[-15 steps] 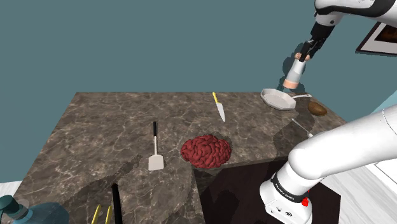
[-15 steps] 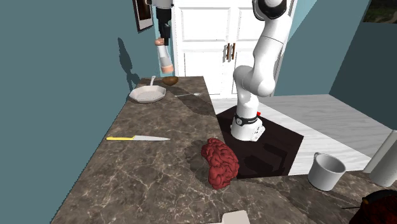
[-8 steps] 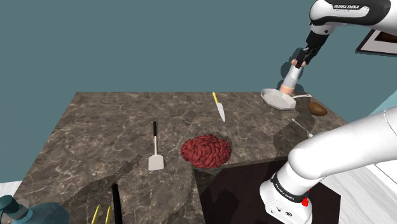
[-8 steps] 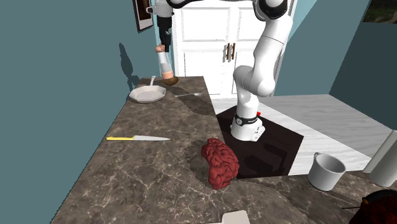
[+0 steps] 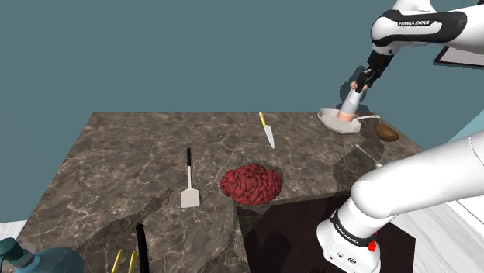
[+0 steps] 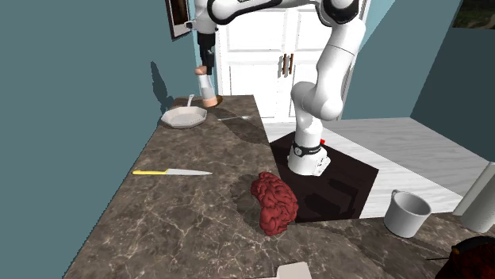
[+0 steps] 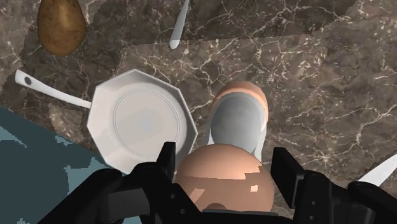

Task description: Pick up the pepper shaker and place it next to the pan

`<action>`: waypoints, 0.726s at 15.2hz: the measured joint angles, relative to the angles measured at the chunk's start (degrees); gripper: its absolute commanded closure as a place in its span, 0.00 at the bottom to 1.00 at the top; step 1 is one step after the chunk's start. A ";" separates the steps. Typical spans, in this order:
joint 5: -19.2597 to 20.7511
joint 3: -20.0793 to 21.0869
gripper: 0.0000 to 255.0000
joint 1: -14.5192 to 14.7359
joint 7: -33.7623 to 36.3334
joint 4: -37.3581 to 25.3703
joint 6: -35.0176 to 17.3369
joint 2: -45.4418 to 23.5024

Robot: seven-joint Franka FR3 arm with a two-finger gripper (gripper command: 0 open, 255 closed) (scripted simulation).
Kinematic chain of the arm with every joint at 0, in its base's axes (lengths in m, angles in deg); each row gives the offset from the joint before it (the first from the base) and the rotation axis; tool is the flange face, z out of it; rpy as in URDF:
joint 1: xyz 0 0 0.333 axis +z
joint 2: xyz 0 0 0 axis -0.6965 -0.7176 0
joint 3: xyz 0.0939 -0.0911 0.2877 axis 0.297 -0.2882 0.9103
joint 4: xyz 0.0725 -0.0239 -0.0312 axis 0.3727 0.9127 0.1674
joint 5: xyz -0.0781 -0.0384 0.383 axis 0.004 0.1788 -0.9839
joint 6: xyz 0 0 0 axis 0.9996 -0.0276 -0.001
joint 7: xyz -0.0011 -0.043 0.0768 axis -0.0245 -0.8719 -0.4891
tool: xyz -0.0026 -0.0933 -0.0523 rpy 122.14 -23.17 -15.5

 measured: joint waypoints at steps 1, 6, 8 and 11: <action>0.12 -0.18 1.00 -0.07 0.08 0.83 -0.86 -0.02; 0.72 -0.65 1.00 -0.31 0.81 4.52 -4.45 0.02; 0.88 -1.00 1.00 -0.37 0.94 5.73 -5.92 -0.24; 1.18 -1.45 1.00 -0.50 1.24 7.73 -8.20 -0.54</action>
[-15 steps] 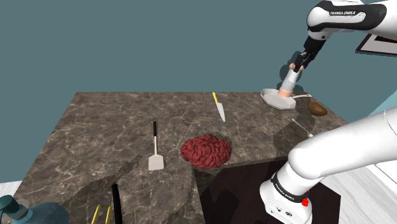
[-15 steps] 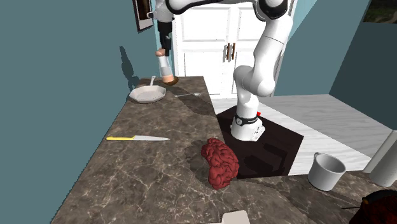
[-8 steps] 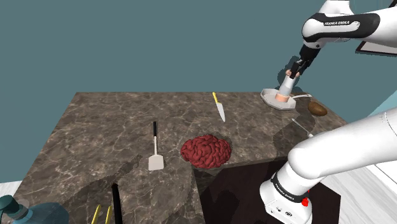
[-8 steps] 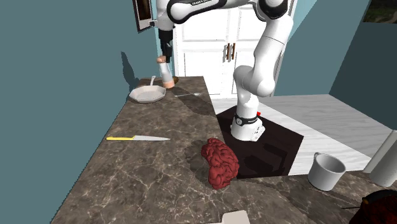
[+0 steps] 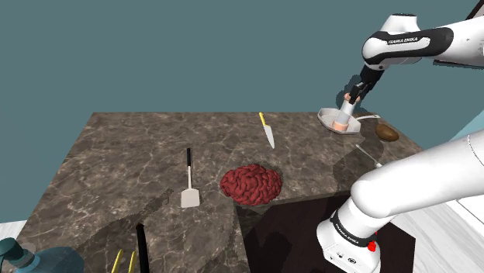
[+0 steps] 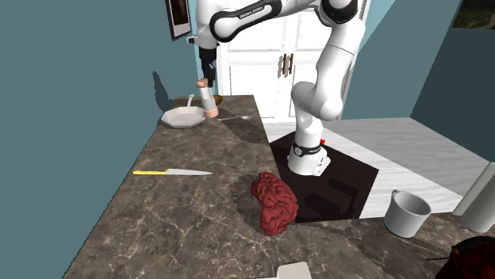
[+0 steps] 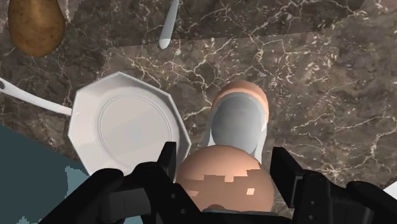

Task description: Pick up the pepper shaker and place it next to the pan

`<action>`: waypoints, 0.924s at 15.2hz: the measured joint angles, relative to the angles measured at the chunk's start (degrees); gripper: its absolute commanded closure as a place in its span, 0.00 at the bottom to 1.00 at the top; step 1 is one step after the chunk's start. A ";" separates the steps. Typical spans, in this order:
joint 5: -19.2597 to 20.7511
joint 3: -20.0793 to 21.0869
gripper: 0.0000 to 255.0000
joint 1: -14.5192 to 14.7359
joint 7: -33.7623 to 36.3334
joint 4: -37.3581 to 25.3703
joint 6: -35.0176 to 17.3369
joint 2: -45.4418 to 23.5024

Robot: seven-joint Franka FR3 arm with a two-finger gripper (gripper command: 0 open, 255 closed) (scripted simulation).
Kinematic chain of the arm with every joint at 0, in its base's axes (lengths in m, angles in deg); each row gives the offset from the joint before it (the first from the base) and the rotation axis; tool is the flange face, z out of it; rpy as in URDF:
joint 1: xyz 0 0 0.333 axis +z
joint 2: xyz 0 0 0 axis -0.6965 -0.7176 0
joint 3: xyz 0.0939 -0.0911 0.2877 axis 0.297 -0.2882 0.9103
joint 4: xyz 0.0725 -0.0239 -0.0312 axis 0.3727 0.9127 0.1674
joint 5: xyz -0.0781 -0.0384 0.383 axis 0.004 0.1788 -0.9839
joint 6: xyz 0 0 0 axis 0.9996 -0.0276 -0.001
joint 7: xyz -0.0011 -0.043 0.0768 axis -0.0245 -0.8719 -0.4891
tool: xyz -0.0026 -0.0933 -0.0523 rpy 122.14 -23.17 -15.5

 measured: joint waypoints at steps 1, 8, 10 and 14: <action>0.00 -0.15 1.00 0.04 0.11 0.51 -0.77 -0.29; 0.52 -1.47 1.00 -0.12 0.56 4.75 -6.40 -1.74; 0.53 -1.95 1.00 -0.07 0.62 5.79 -8.16 -2.50; 0.59 -2.84 1.00 -0.01 0.74 7.91 -11.68 -3.98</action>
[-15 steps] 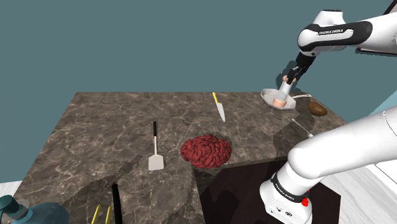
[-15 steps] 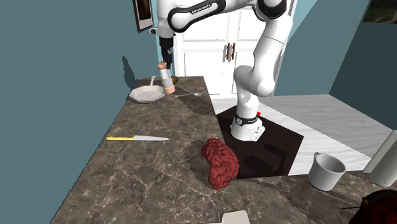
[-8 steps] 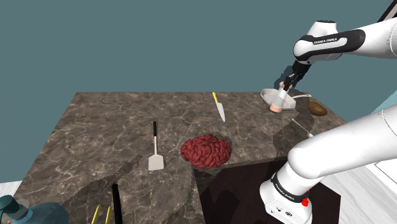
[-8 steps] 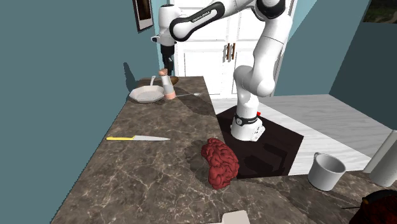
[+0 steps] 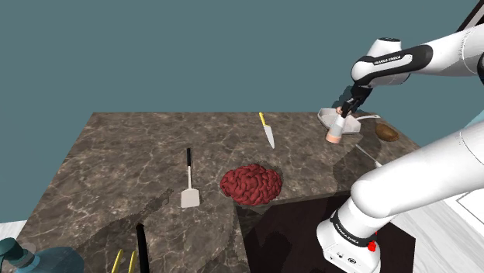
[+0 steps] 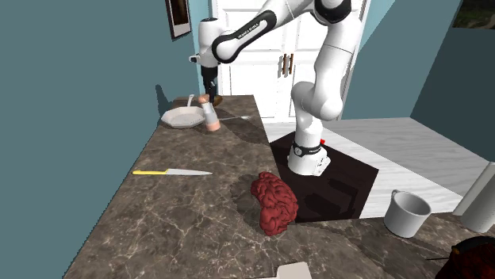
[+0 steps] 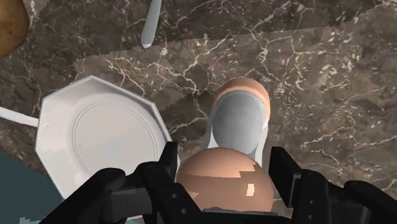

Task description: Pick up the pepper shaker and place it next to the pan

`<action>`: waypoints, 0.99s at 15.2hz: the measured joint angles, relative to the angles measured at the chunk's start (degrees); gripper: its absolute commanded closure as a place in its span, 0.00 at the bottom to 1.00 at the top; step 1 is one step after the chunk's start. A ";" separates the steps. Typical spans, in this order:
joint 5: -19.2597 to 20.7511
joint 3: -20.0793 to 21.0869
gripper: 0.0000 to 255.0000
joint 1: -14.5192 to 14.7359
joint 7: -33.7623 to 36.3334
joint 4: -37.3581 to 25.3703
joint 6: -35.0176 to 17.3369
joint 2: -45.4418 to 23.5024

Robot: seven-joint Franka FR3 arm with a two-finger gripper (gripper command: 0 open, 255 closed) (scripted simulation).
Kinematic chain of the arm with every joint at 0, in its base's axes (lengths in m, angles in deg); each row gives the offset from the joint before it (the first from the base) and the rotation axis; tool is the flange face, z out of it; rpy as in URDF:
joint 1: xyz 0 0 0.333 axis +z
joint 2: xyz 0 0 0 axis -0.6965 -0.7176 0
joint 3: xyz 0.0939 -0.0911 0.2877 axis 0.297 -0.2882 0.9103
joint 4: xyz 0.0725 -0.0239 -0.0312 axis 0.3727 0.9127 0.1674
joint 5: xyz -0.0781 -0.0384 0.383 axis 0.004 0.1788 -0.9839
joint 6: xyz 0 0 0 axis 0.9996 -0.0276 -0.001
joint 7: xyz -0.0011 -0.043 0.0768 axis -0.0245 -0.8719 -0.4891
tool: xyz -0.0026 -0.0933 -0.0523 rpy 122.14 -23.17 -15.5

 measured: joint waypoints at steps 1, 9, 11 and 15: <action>-0.13 -0.35 1.00 0.08 -0.11 0.37 -0.98 -0.63; -0.30 -1.18 1.00 0.22 -0.16 1.98 -4.15 -2.25; -0.30 -1.19 1.00 0.22 -0.17 1.99 -4.18 -2.26; -0.30 -1.20 0.00 0.22 -0.17 1.99 -4.19 -2.26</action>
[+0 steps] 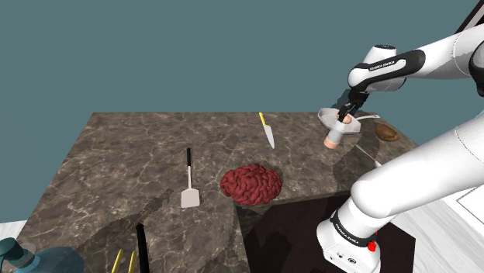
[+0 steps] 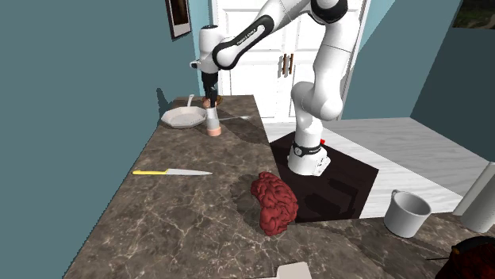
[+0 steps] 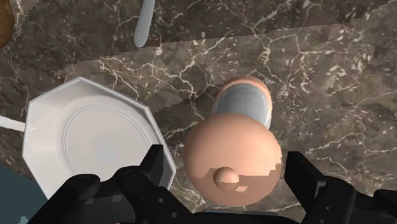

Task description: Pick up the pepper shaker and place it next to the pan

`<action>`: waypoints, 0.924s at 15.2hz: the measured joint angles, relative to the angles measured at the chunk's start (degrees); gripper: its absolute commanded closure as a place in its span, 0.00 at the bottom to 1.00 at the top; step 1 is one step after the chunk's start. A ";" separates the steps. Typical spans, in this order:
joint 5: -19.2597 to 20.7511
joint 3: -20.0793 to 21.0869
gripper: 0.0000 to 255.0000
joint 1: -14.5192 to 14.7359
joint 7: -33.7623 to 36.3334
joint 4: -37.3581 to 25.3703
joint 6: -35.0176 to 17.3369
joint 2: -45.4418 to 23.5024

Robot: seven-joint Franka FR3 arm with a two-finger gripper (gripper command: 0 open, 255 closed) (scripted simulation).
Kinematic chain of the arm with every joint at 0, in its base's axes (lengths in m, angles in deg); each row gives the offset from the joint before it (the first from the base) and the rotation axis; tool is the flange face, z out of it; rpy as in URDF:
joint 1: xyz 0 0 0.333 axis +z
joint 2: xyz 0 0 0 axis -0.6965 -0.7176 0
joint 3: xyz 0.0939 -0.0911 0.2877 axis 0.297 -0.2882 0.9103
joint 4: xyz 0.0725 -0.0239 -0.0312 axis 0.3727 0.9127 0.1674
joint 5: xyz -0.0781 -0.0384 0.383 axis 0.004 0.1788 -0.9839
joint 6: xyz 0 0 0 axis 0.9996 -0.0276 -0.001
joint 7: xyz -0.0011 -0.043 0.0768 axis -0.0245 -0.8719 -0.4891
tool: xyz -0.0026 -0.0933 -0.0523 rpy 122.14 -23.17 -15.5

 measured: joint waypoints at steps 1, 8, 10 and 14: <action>0.00 0.00 0.00 0.00 0.00 0.00 0.00 0.00; 0.96 2.74 0.00 -0.50 1.13 -2.58 7.30 4.82; 0.89 2.95 0.00 -0.49 1.11 -3.10 8.10 5.07; 0.88 3.01 0.00 -0.49 1.10 -3.24 8.35 5.14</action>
